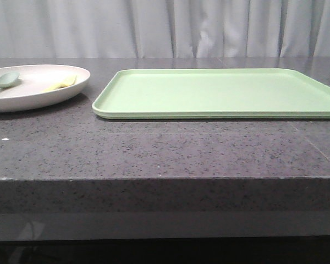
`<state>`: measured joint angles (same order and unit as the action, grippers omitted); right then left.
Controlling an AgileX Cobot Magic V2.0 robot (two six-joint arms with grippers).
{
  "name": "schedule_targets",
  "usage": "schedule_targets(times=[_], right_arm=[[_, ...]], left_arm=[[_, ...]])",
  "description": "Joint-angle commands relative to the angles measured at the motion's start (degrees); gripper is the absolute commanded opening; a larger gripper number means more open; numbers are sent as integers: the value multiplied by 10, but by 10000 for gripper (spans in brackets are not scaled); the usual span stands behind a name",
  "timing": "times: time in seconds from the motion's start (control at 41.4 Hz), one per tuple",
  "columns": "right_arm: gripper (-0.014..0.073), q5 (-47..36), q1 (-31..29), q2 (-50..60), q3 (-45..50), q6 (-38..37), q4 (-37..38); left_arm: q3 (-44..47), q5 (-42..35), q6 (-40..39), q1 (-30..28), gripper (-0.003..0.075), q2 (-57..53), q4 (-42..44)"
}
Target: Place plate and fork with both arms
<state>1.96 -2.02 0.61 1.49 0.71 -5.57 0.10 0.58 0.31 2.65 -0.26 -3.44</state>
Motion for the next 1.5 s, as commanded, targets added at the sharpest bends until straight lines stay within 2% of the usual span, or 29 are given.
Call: schedule_targets(times=[0.0,0.556,0.774,0.919,1.136,1.306,1.475], right_arm=[[-118,-44,-2,10,-2,0,5],[-118,-44,-2,10,-2,0,5],[-118,-93,-2,10,-4,0,6],[-118,-54,-2,10,-52,0,6],[-118,68,-2,-16,-191,1,6],[-118,150,-2,-87,-300,1,6],[-118,209,-2,-167,-379,1,6]], left_arm=[[6,-49,2,5,-20,-12,-4],[6,-49,2,5,-20,-12,-4],[0,-78,2,5,-20,-12,-4],[-45,-71,2,5,-20,-12,-6],[-193,58,2,5,-20,14,-7],[-312,172,2,5,-20,84,-7],[-391,263,2,5,-20,168,-7]])
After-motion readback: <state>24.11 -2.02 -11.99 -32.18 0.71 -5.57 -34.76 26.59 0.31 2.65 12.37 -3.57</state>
